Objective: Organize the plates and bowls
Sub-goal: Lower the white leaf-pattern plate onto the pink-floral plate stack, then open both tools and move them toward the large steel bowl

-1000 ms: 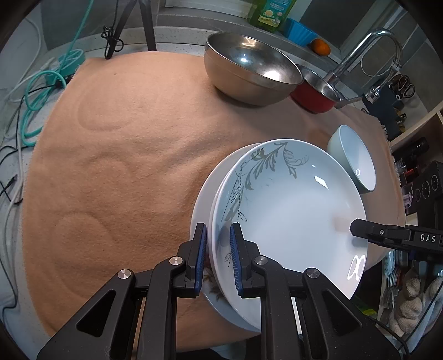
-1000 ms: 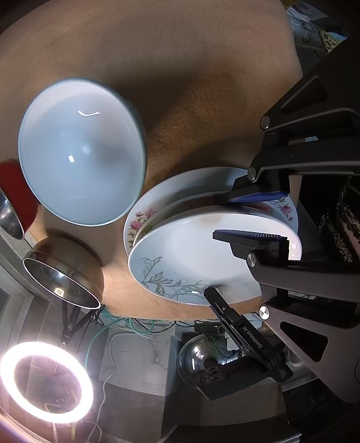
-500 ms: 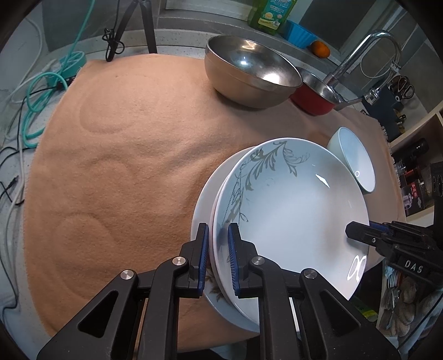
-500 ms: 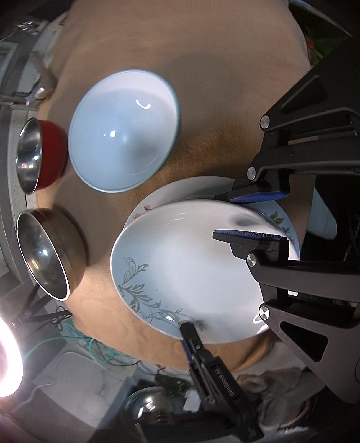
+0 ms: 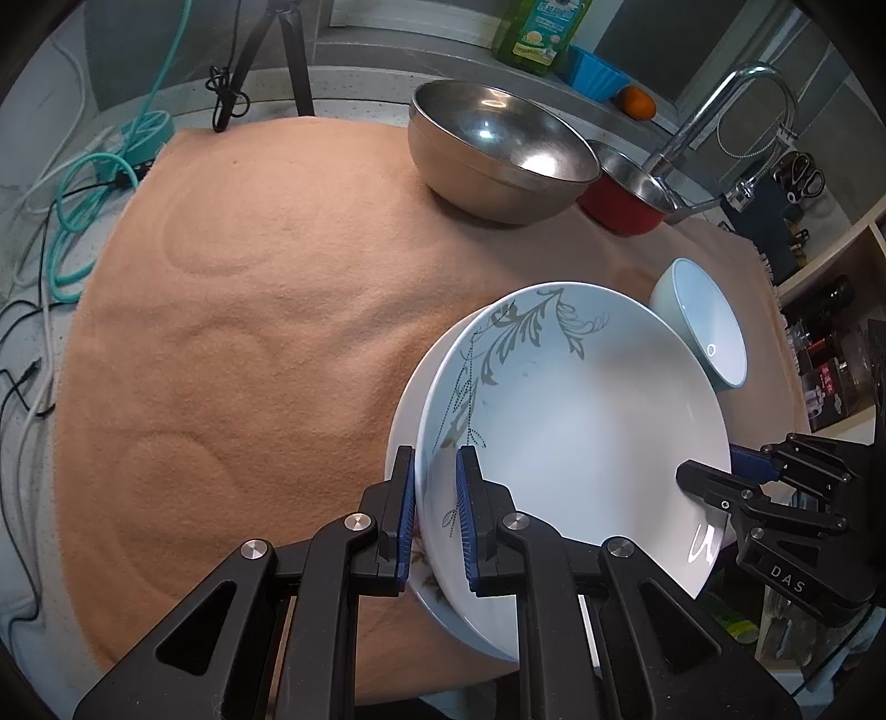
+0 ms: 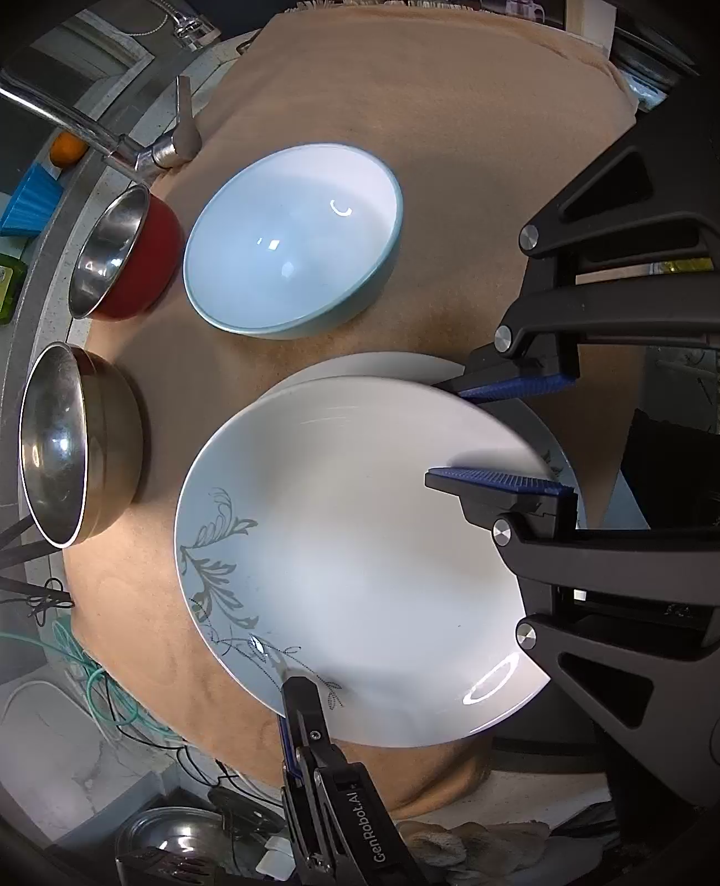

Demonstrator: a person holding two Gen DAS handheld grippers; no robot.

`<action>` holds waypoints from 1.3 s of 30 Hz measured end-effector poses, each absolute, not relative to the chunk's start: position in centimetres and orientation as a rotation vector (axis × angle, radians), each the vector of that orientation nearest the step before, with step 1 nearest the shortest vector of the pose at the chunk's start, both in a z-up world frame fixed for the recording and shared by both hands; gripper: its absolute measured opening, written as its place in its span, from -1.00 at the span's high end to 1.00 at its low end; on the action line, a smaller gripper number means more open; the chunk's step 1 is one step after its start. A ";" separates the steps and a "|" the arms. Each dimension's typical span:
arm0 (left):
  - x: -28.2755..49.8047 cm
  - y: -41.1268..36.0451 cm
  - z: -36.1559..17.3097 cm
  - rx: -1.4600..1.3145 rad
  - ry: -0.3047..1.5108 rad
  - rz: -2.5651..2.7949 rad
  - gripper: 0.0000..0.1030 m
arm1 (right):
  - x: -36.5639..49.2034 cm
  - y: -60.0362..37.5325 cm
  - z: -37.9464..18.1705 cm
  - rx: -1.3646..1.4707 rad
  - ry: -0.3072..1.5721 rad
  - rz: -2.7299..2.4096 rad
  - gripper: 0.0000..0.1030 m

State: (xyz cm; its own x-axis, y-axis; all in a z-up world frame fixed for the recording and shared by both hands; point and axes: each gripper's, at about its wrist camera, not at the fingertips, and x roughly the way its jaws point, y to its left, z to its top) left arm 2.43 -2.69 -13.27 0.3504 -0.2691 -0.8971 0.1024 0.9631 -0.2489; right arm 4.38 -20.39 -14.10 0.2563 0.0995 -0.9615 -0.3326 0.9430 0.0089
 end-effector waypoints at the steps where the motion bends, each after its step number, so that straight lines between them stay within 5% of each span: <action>1: 2.4 -2.8 -13.3 -0.156 1.191 -0.244 0.76 | 4.4 -20.2 -14.1 -0.224 1.279 0.293 0.53; 22: 3.0 -2.0 -13.1 -0.178 1.200 -0.247 0.76 | 4.2 -20.3 -14.5 -0.244 1.270 0.279 0.48; 39: 7.7 1.2 -8.8 -0.296 1.114 -0.248 0.75 | 8.3 -24.0 -7.6 0.107 1.103 0.311 0.44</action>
